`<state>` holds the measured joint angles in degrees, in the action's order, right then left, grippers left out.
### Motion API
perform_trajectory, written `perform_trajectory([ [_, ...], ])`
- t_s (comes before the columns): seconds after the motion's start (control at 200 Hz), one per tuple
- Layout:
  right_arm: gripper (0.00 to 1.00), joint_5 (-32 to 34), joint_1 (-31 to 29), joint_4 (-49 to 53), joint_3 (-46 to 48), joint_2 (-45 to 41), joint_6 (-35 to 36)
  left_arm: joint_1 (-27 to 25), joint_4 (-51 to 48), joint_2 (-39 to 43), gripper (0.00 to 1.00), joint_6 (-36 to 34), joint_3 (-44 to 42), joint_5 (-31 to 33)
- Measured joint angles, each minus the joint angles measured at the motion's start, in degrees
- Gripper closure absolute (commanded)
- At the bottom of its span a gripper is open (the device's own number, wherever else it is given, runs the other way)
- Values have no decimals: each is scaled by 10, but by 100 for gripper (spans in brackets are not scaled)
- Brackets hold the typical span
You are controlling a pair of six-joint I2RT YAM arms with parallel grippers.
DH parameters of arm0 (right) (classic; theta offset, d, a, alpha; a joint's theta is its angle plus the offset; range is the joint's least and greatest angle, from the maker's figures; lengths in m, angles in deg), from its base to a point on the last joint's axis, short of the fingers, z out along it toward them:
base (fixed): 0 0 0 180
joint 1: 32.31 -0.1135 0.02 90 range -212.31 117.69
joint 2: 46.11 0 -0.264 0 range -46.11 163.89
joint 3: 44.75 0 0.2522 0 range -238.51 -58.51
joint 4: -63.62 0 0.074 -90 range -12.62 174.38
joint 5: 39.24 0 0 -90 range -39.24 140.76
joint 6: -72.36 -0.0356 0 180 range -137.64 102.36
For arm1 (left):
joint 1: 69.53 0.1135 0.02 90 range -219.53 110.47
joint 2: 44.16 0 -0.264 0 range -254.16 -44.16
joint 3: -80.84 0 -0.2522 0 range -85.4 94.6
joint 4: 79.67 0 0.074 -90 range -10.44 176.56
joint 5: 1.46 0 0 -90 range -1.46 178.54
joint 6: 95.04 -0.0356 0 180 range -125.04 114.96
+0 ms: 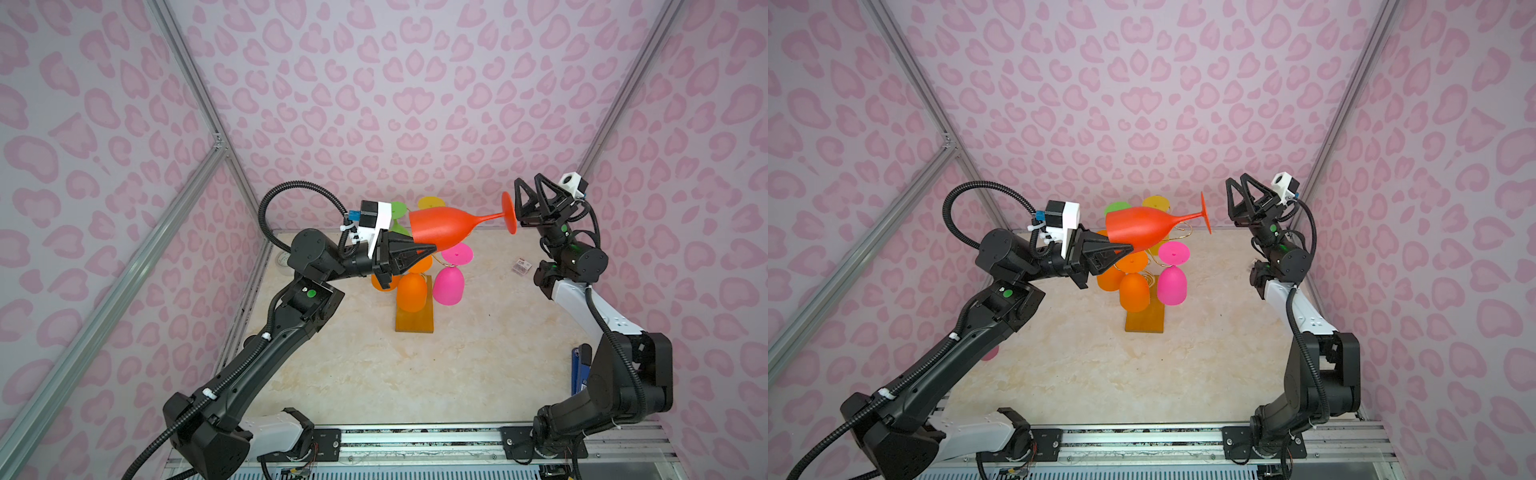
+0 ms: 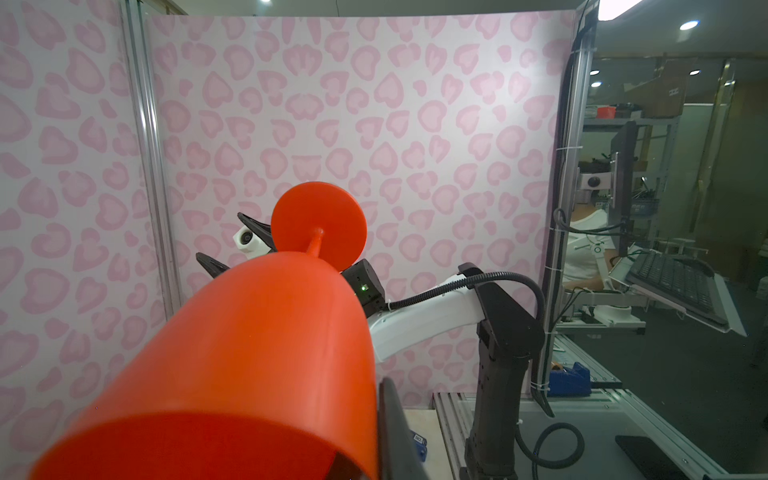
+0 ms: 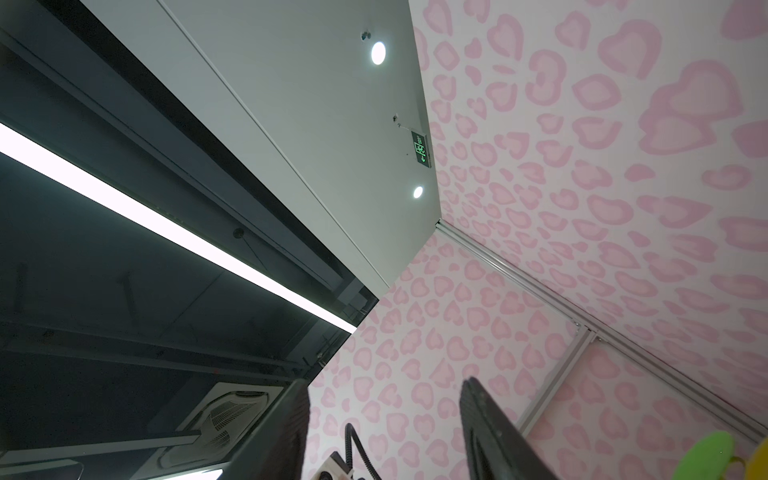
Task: Take the wine glass off the wine glass rack
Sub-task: 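Grasp the red glass bowl with the left gripper while the right gripper releases, then lower the red glass upright onto the table with the left gripper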
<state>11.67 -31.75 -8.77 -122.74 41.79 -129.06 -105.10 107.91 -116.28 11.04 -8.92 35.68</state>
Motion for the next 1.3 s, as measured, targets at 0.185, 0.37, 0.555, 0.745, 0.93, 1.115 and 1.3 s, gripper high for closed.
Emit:
perform_trajectory([
  [0.185, 46, -53, 18, 109, 22, -65, 90, -50, -248, 9, 99, -152, 43, 90],
  [0.37, 47, -80, 23, 395, -2, -175, 330, -123, -456, 3, 99, -253, 78, 220],
  [0.555, 46, -17, 25, 716, -54, -254, 603, -177, -602, -23, 98, -302, 95, 335],
  [0.745, 46, 50, 38, 880, -52, -268, 728, -212, -710, -80, 98, -317, 116, 407],
  [0.93, 46, 59, 41, 921, -34, -266, 746, -227, -769, -148, 98, -313, 127, 469],
  [1.115, 46, 61, 42, 920, -35, -257, 748, -245, -821, -234, 98, -310, 158, 504],
  [1.3, 46, 61, 42, 917, -33, -252, 748, -250, -851, -289, 98, -306, 170, 527],
])
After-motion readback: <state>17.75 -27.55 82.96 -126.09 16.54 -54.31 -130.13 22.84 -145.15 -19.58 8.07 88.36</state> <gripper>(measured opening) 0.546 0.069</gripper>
